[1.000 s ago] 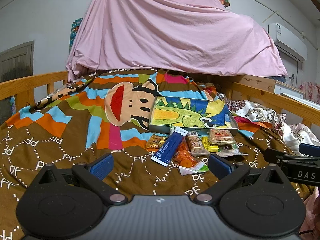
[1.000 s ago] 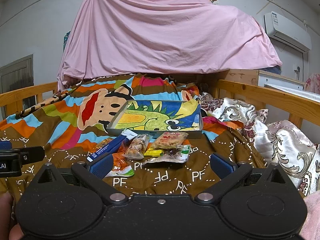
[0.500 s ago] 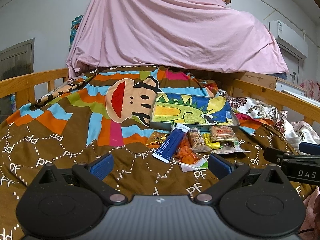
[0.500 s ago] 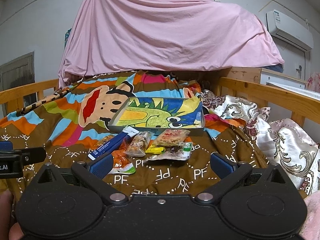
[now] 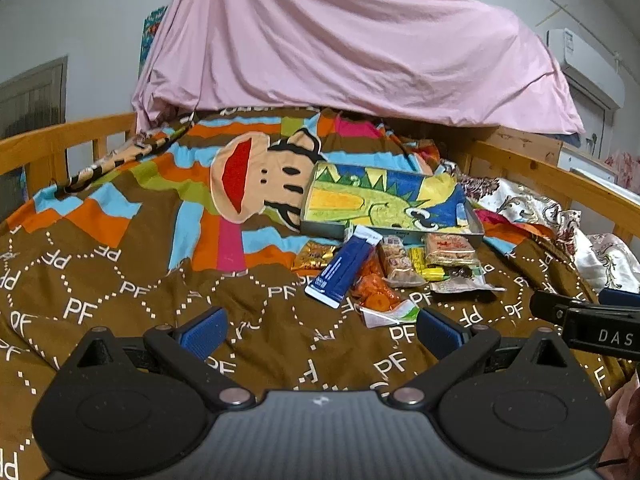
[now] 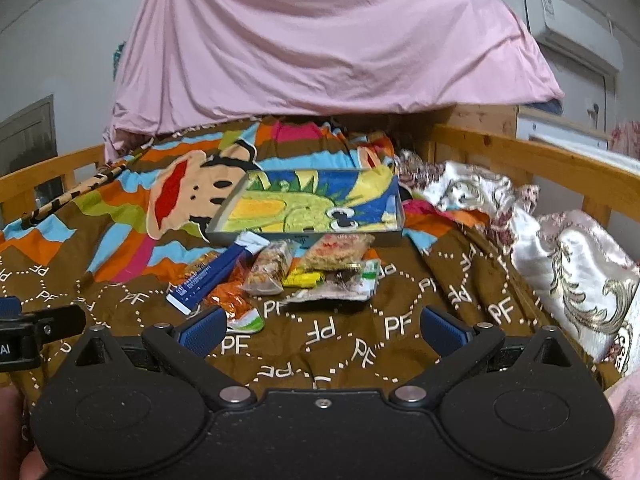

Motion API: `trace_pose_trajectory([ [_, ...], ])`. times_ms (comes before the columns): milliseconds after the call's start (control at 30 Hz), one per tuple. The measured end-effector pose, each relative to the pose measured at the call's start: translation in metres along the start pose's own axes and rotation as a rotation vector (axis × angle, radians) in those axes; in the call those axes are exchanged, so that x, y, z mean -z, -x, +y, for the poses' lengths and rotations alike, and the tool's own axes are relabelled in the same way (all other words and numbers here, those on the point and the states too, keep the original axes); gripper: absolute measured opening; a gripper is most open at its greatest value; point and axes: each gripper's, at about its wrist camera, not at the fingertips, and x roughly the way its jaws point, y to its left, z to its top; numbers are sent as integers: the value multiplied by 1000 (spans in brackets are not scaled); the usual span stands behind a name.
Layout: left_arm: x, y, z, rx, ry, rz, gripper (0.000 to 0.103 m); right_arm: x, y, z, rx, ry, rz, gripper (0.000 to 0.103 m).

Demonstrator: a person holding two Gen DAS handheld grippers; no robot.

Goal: Organize snacks
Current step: 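Move the right tool to the rice-cracker packet while the left tool approaches the nut-bar packet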

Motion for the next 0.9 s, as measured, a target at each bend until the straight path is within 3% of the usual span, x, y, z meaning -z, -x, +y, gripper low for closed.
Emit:
trace_pose_trajectory([
  [500, -23, -56, -3, -127, -17, 128, 103, -27, -60, -23, -134, -64, 129, 103],
  [900, -48, -102, -13, -141, -34, 155, 103, -40, -91, -22, -214, 15, 105, 103],
])
